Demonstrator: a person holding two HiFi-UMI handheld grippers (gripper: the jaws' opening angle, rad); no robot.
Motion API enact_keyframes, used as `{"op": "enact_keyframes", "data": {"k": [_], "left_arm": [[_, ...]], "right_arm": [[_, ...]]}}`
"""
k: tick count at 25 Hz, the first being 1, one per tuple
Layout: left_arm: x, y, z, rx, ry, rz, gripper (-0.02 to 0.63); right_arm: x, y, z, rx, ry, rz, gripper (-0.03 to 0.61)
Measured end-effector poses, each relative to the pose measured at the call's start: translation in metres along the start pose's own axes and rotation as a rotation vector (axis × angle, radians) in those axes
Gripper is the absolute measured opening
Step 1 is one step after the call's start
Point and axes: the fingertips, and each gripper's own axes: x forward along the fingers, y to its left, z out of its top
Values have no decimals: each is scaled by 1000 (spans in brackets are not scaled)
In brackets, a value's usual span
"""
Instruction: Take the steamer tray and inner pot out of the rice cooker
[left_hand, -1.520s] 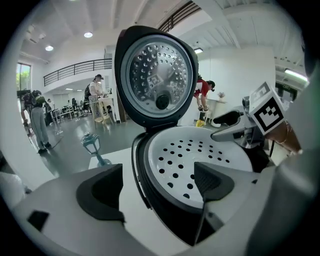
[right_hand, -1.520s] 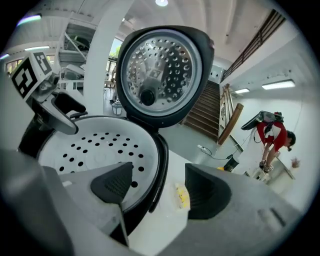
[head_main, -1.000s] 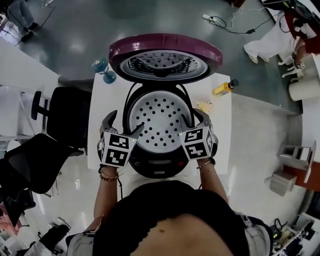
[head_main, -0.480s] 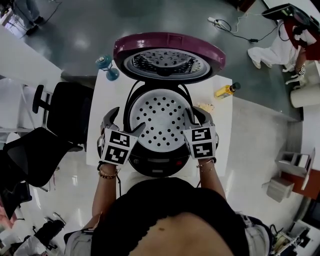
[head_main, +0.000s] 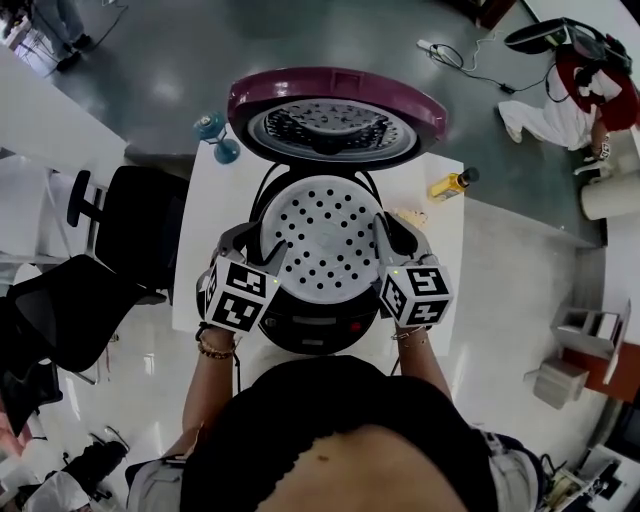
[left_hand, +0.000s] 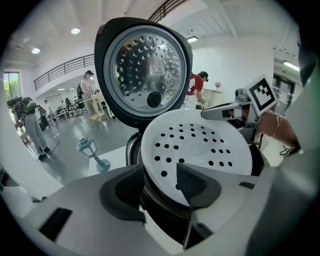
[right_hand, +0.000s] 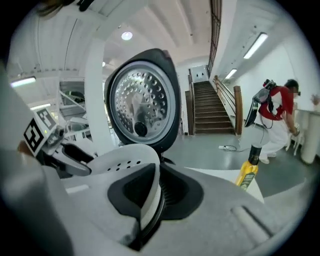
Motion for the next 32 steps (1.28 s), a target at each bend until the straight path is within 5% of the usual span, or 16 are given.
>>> {"op": "enact_keyframes", "data": {"k": [3, 10, 16, 23, 27, 32], "left_arm": [[-1, -1, 1, -4, -3, -12, 199], [-9, -13, 18, -53, -48, -76, 142], [-35, -35, 58, -67, -190, -113, 110], [-67, -113, 106, 4, -337, -254, 107], [-77, -174, 119, -21, -399, -396, 107], [-72, -252, 116, -37, -379, -528, 117]], "right_arm": [[-5, -7, 9, 135, -47, 38, 31], [-24, -17, 19, 226, -118, 62, 31], [-68, -31, 38, 290, -239, 64, 31], [-147, -74, 41, 374, -337, 80, 31], [-198, -106, 20, 425, -343, 81, 31], [-258, -152, -25, 462, -269, 41, 31]]}}
